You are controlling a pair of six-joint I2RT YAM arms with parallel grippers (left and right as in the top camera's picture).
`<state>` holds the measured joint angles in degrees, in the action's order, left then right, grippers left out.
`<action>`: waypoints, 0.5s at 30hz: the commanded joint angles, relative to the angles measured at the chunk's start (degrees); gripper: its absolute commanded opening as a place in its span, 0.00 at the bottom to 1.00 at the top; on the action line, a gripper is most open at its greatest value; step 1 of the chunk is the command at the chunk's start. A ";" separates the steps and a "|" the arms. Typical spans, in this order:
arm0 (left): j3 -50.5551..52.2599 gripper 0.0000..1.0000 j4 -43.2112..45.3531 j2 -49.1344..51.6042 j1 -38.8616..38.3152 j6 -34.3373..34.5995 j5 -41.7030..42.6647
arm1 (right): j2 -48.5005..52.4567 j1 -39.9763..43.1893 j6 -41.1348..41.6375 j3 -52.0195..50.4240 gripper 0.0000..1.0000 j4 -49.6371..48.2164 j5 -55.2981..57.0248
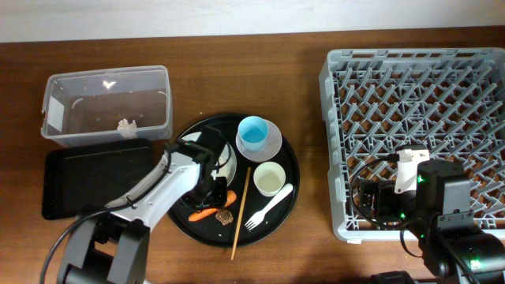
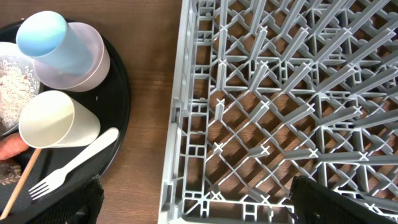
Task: Sort waste into correct bins and load items into the dishwasher rack
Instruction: 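Lower the left gripper and grasp the red snack wrapper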
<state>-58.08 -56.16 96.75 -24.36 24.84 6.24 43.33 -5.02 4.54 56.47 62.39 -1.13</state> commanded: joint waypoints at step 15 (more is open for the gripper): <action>-1.53 0.37 3.37 -0.35 -1.86 -2.45 -12.20 | -0.09 0.22 0.22 1.07 0.99 -0.17 0.33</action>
<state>-58.85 -53.47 96.09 -26.26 23.16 -2.00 43.33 -5.02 4.51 56.47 62.39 -1.13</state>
